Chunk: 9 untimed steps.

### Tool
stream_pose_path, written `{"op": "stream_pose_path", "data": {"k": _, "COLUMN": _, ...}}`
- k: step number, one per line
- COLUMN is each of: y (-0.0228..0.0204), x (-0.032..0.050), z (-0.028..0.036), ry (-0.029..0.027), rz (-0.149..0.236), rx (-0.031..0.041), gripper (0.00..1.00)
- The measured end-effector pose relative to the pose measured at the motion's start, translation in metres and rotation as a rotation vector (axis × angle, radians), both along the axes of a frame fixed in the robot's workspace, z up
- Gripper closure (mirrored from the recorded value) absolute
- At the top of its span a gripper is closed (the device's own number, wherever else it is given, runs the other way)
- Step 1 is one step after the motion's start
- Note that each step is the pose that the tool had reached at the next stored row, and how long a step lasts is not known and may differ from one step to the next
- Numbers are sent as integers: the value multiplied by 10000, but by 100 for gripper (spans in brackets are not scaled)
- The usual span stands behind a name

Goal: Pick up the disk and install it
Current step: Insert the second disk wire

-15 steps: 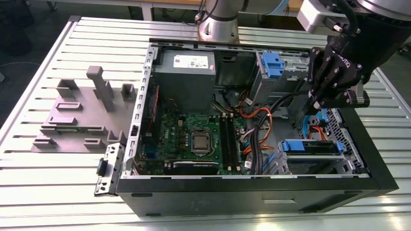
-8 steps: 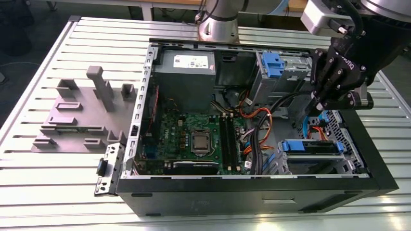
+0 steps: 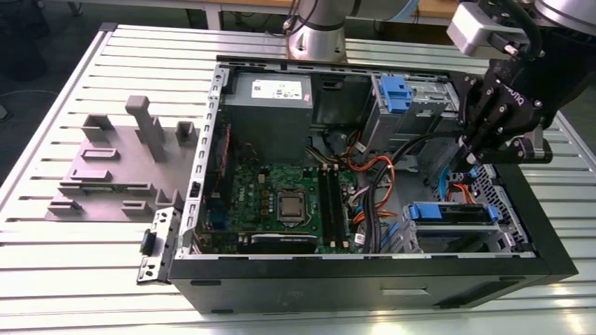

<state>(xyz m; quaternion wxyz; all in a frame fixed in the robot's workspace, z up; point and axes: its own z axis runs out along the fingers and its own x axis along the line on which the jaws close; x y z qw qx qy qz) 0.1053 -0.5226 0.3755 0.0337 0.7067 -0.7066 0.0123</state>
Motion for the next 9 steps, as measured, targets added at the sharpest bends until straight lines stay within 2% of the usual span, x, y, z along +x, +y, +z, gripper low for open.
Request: {"op": "stream_pose_path", "data": {"k": 9, "y": -20, "x": 129, "z": -30, "ry": 2, "rz": -1, "rx": 8, "gripper": 89}}
